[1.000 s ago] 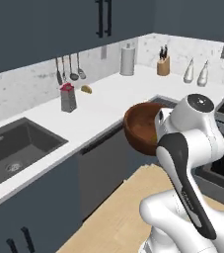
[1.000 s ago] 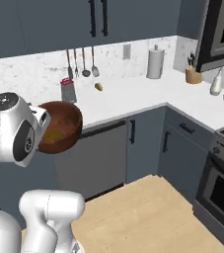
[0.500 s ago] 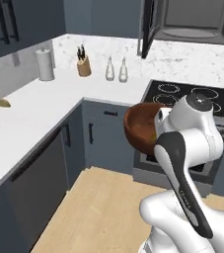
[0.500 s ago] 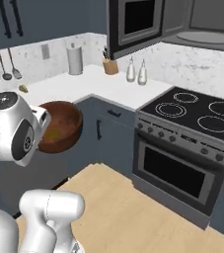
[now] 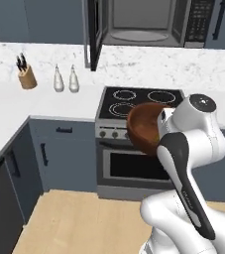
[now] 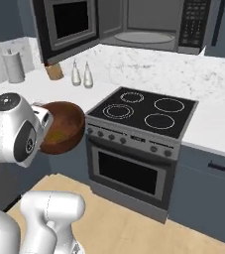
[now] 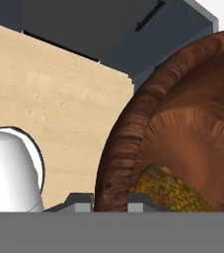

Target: Pick the avocado from the sink and place it in the bowl. Then pick the bowl and place it in the microwave. Then close the microwave door and press the start button.

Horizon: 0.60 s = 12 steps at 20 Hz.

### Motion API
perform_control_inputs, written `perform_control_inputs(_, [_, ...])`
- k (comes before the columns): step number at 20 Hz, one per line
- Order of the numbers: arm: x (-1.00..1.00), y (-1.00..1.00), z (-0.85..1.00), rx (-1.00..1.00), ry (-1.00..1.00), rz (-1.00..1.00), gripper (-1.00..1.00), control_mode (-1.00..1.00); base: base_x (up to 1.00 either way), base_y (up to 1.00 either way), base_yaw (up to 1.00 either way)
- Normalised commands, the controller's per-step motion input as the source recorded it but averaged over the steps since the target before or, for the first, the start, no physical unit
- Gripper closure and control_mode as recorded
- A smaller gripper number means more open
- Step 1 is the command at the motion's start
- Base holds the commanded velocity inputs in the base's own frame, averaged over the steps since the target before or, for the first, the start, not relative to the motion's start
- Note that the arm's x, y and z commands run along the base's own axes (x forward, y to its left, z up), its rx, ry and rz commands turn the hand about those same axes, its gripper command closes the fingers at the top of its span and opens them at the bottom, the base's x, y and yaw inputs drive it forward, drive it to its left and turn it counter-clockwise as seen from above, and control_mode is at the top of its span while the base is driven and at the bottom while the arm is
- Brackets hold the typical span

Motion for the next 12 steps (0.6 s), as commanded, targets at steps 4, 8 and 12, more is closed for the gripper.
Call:
perform_control_inputs(4, [0.0,0.0,0.0,0.0,0.0,0.0,1.0,1.0,1.0,-0.13,-0.18])
perform_control_inputs(8, [0.0,0.0,0.0,0.0,0.0,0.0,1.0,1.0,1.0,-0.14,-0.15])
perform_control_inputs(12, [0.0,0.0,0.0,0.0,0.0,0.0,1.0,1.0,1.0,-0.01,-0.15])
